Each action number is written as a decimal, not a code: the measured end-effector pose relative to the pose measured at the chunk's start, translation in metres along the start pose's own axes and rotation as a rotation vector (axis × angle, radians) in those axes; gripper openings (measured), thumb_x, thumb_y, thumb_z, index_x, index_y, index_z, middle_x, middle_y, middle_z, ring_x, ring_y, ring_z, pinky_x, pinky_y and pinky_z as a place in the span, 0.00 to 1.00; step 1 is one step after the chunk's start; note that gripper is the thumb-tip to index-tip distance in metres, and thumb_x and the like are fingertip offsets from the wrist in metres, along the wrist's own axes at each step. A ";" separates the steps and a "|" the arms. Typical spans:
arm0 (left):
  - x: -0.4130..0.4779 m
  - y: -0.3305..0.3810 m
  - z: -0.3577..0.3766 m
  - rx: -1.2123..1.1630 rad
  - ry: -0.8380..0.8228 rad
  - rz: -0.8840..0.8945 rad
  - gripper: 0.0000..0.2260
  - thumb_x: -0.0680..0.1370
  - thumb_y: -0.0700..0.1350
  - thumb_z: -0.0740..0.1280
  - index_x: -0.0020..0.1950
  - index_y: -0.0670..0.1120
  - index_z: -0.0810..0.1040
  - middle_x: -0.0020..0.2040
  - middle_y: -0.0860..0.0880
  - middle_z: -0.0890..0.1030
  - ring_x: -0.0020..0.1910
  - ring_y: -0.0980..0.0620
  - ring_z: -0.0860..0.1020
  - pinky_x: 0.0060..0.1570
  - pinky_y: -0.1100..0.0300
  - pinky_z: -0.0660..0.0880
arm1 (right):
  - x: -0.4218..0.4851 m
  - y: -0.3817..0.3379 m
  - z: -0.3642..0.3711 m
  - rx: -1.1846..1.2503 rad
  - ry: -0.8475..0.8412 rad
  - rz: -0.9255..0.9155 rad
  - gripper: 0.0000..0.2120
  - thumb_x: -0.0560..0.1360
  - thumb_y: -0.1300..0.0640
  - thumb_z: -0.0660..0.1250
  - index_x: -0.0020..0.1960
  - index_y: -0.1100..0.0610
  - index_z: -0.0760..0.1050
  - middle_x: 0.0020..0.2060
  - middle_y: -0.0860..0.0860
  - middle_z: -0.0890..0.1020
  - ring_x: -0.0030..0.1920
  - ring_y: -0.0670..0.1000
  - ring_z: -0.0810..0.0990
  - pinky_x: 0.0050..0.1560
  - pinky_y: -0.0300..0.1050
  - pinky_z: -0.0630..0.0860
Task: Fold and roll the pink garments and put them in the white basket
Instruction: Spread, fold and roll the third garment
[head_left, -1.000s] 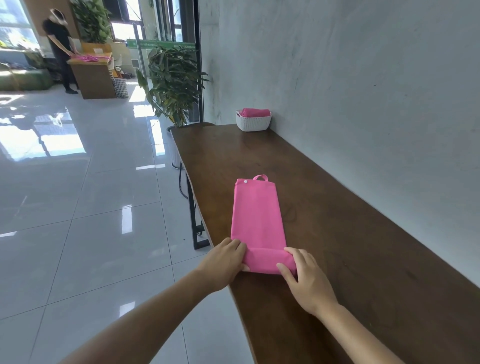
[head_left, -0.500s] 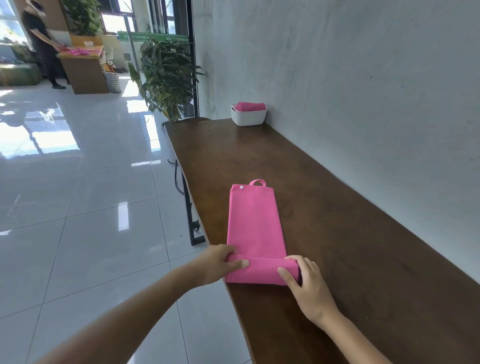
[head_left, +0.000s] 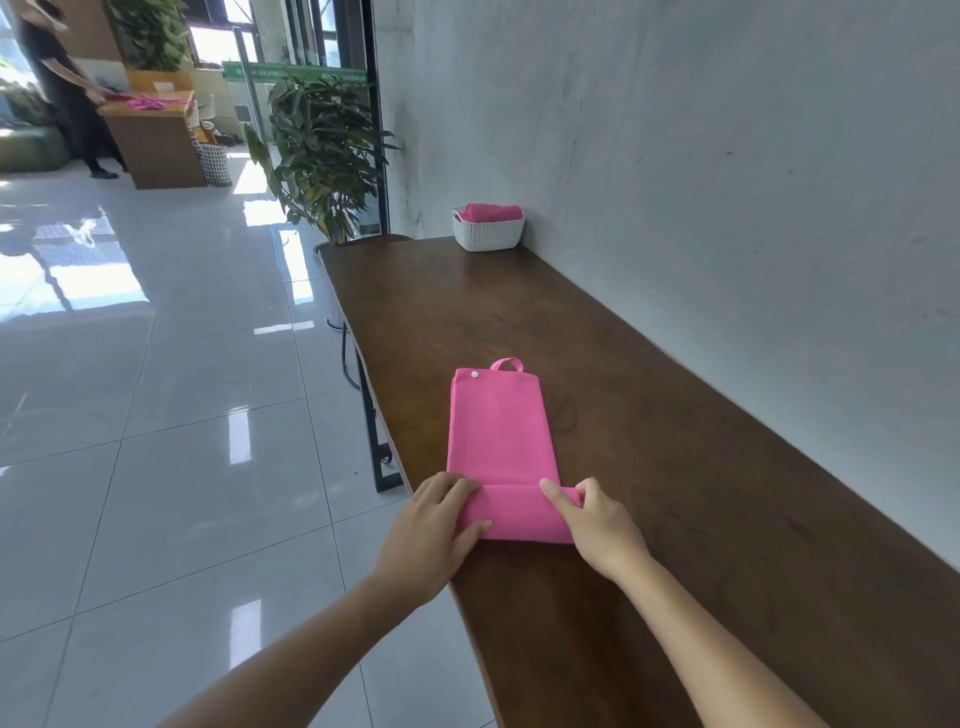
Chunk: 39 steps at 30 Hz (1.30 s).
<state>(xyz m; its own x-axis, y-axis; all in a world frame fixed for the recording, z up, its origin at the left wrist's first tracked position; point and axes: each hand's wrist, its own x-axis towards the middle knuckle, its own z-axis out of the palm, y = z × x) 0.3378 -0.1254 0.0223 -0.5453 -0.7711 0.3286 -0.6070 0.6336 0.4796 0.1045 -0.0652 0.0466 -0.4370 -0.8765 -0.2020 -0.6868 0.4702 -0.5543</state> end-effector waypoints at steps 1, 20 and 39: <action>0.001 -0.004 0.001 0.035 -0.019 0.044 0.24 0.81 0.61 0.64 0.73 0.50 0.70 0.69 0.54 0.72 0.66 0.54 0.71 0.65 0.59 0.72 | 0.001 -0.002 -0.001 -0.037 0.010 -0.003 0.29 0.78 0.28 0.52 0.56 0.53 0.70 0.46 0.47 0.78 0.42 0.44 0.77 0.32 0.41 0.68; 0.038 -0.023 -0.025 -0.138 -0.581 -0.100 0.21 0.79 0.66 0.63 0.63 0.53 0.73 0.56 0.52 0.78 0.53 0.52 0.78 0.53 0.54 0.80 | -0.032 0.031 0.009 -0.045 0.069 -0.390 0.36 0.73 0.22 0.50 0.72 0.44 0.62 0.64 0.38 0.68 0.59 0.40 0.73 0.53 0.36 0.76; 0.006 -0.010 -0.010 -0.035 -0.174 -0.014 0.31 0.79 0.68 0.61 0.77 0.55 0.64 0.70 0.59 0.67 0.69 0.59 0.64 0.70 0.60 0.66 | -0.002 0.002 -0.018 0.182 -0.240 -0.023 0.36 0.71 0.23 0.56 0.61 0.51 0.74 0.49 0.47 0.80 0.44 0.47 0.80 0.41 0.40 0.74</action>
<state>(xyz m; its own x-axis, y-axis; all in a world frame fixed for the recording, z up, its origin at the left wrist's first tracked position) 0.3457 -0.1370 0.0276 -0.6306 -0.7554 0.1780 -0.5962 0.6183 0.5121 0.0934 -0.0603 0.0600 -0.2578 -0.8964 -0.3607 -0.5698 0.4425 -0.6924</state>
